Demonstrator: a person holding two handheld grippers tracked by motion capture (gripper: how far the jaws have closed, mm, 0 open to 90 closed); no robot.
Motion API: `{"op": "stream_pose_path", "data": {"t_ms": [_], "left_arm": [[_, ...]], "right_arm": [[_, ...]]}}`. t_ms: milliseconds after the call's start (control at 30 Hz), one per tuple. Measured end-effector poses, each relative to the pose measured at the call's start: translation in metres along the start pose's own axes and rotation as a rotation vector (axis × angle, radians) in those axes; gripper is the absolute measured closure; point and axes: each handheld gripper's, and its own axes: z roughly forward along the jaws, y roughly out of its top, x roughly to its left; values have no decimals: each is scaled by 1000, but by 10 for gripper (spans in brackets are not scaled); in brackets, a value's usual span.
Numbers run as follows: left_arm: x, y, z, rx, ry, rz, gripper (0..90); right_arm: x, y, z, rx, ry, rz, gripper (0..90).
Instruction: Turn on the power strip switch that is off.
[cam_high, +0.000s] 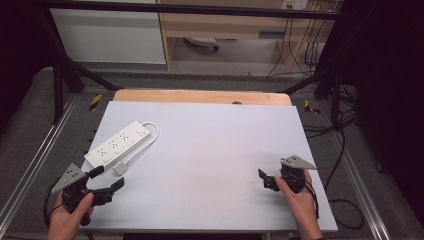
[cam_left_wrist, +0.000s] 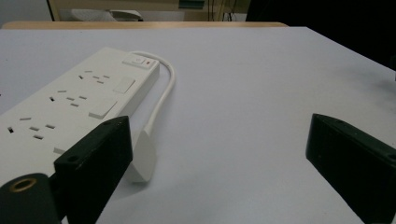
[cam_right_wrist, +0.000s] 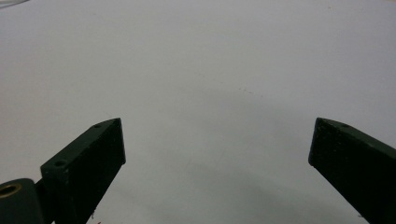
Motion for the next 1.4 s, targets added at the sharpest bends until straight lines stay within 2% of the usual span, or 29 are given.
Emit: {"op": "stream_pose_path", "data": {"t_ms": [367,467,700,767,833,933,1133,1300,1400], "left_arm": [[-2,4,-4,-67,6,-22,82],[-1,4,-3,-55,6,-22,79],[-2,10,-3,-66,14,-23,77],[-2,13,-1,-58,16,-25,79],[-4,16,3,-38,15,-9,79],[-4,19,4,-36,17,-7,81],[-4,34,6,-21,18,23,80],[-3,43,9,-22,22,23,79],[-2,47,11,-20,23,25,79]], "right_arm": [[5,-1,2,22,14,-17,39],[6,0,2,13,13,-26,37],[7,0,2,15,19,-28,34],[7,0,3,18,18,-31,35],[8,0,3,22,20,-33,36],[9,1,2,8,15,-34,35],[8,2,5,15,24,-39,35],[10,1,4,21,29,-37,36],[10,1,4,46,53,-18,36]]}}
